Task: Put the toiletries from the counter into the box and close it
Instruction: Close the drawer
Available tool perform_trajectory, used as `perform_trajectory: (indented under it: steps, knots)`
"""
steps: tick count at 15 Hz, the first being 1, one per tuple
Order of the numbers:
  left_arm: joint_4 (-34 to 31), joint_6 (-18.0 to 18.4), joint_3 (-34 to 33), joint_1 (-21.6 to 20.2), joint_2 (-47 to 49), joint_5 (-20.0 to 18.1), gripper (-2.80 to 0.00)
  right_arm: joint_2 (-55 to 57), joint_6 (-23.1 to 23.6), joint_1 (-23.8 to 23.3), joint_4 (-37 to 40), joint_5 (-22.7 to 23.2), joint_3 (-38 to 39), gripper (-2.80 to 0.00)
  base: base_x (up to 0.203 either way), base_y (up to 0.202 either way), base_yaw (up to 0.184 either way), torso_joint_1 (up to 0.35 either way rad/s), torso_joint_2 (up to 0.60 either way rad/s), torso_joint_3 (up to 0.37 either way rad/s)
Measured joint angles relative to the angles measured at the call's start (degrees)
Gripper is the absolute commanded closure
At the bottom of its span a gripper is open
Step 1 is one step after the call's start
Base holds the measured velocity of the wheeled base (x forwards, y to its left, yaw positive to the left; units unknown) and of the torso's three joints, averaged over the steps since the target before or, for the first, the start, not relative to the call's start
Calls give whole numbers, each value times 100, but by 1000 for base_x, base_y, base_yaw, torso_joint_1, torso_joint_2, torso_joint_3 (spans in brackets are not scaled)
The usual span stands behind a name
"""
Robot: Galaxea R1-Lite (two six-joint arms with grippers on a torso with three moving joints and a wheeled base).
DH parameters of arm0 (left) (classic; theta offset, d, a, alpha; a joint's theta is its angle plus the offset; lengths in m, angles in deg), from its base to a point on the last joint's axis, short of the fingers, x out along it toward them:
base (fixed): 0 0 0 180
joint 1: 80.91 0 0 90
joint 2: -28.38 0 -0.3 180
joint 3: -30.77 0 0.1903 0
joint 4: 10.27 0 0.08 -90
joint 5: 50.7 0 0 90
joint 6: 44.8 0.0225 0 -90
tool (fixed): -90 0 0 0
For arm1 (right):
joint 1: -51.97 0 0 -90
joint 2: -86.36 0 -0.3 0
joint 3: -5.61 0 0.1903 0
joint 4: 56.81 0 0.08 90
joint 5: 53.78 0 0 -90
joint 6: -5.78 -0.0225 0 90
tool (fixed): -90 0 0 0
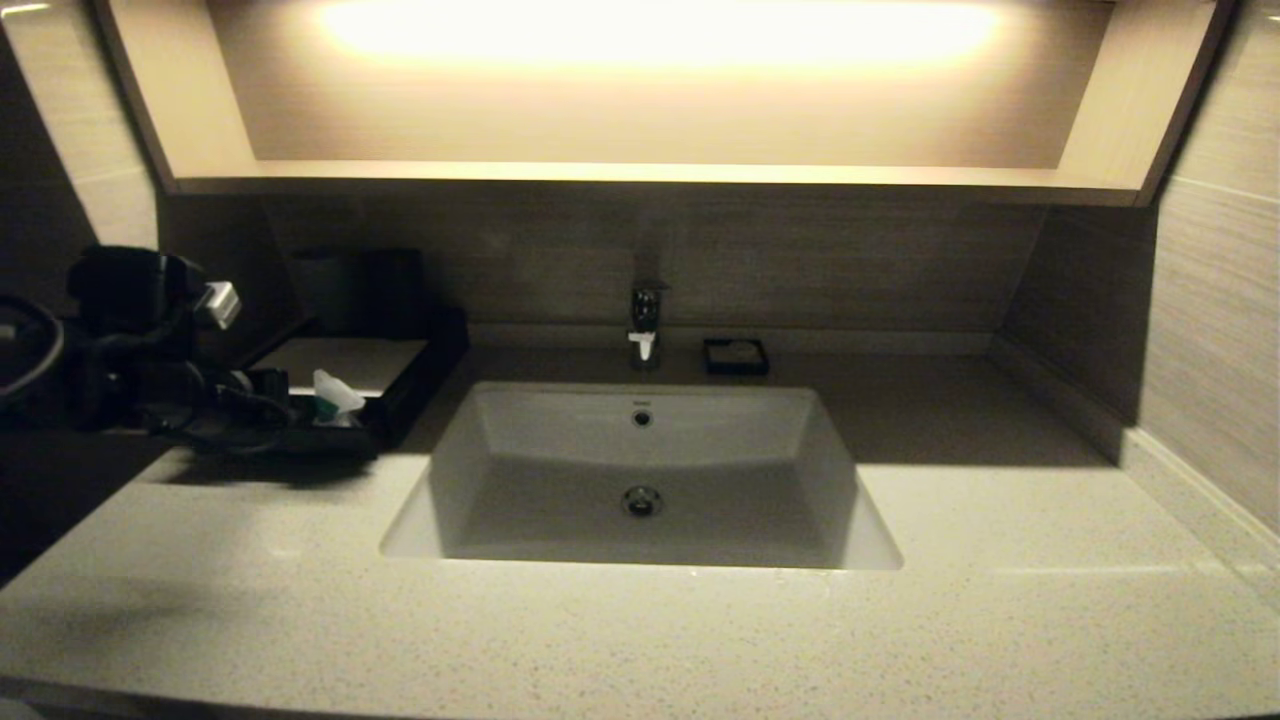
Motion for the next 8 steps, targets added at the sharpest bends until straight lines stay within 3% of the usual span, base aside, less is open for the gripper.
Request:
perform_trajectory:
  steps: [8]
  knots:
    - [-2, -1, 164, 7, 344, -3, 0, 0, 2, 0, 0, 0, 0, 0, 0, 0, 0, 0, 0, 0]
